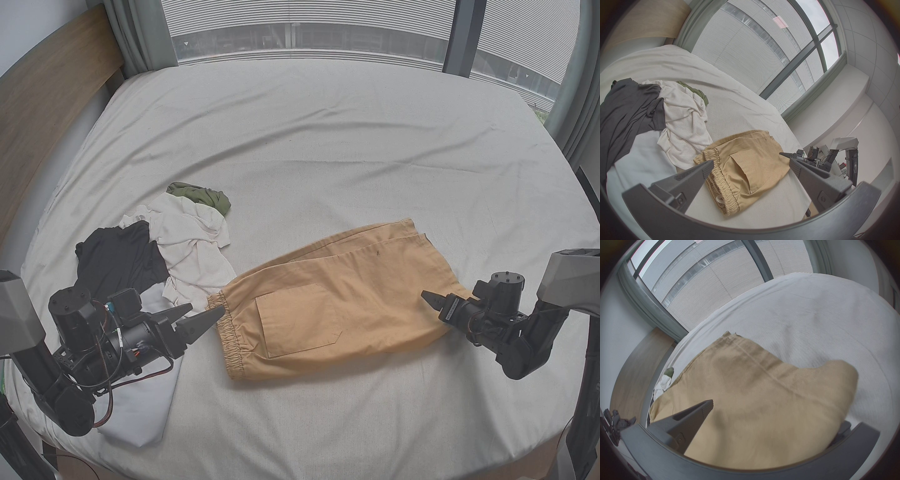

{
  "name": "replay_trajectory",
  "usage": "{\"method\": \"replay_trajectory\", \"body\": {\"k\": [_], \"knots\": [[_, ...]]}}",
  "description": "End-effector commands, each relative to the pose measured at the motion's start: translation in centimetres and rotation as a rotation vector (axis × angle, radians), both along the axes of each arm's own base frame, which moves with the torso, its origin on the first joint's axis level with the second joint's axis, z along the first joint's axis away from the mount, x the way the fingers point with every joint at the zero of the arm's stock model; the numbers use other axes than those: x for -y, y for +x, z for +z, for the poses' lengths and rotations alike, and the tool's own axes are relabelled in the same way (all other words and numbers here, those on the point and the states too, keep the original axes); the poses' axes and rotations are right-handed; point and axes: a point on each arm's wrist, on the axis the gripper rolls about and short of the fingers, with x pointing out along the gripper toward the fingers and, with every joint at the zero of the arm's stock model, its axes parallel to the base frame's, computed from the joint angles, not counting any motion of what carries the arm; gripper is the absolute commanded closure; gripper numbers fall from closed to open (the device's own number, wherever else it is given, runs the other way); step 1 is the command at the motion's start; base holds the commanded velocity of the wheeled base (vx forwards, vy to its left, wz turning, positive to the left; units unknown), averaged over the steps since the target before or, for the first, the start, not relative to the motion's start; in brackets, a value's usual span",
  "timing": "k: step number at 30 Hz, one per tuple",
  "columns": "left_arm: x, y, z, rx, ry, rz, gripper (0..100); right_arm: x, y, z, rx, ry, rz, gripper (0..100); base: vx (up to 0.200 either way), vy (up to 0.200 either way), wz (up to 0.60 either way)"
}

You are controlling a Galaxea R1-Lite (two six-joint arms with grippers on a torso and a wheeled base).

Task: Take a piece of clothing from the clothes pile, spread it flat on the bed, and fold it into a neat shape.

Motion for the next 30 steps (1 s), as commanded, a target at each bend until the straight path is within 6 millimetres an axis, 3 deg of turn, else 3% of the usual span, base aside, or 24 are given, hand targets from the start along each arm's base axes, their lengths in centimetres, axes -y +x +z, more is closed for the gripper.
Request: {"method": "replay_trajectory", "body": {"k": [1, 7, 20, 30], "knots": [[-0.1, 0.0, 0.1, 0.003, -0.001, 0.003, 0, -1.7, 1.7, -1.9, -0.011, 0.041, 0.023, 100, 0.0, 0.0, 0.0], [-0.1, 0.0, 0.1, 0.005, -0.002, 0.003, 0, -2.0, 1.4, -1.5, -0.001, 0.063, 0.032, 100, 0.0, 0.0, 0.0], [0.1, -0.1, 0.0, -0.003, 0.0, -0.003, 0, -0.8, -3.3, 2.3, 0.015, 0.039, 0.039, 100, 0.0, 0.0, 0.0], [0.1, -0.1, 0.0, -0.003, 0.0, -0.005, 0, 0.6, -5.8, 1.8, -0.032, -0.004, 0.034, 100, 0.0, 0.0, 0.0]]}}
